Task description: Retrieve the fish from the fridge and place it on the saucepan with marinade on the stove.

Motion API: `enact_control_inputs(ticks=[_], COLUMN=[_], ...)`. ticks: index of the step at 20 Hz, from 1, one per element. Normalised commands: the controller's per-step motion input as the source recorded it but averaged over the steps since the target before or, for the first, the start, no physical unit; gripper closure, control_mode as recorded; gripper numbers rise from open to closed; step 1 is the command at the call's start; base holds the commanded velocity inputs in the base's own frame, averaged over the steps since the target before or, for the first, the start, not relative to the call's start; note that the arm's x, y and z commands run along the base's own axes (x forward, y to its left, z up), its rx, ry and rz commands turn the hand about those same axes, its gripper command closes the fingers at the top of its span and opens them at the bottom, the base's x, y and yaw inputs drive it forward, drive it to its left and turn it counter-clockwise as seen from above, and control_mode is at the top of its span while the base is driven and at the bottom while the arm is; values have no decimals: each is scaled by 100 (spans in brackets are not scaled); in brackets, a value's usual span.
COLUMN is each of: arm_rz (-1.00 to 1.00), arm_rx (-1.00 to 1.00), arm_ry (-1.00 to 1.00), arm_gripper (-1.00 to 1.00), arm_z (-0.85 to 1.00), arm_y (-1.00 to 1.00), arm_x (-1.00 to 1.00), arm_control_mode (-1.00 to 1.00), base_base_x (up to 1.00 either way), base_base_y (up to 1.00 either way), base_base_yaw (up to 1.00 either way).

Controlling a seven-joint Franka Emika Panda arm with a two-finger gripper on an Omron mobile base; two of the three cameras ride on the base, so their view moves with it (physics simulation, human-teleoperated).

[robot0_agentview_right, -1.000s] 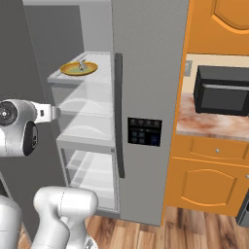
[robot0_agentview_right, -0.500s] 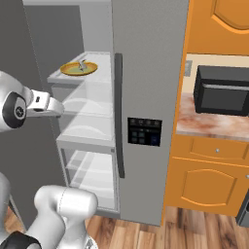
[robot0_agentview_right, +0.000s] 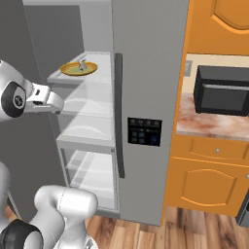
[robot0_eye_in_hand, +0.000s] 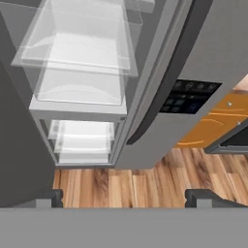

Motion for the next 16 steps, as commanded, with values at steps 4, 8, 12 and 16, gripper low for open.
enact_control_inputs(ticks=[4,8,12,16], arm_rz=[0,4,0,0], arm_rx=[0,4,0,0], arm_ry=[-1,-16,0,0], arm_gripper=[-100,-100,-100,-100], arm_z=[0,-2,0,0], arm_y=[-15,-65,-8,0], arm_x=[0,6,0,0], arm_control_mode=[-100,-100,-100,-100], base_base_x=[0,0,0,0], base_base_y=[0,0,0,0], base_base_yaw=[0,0,0,0])
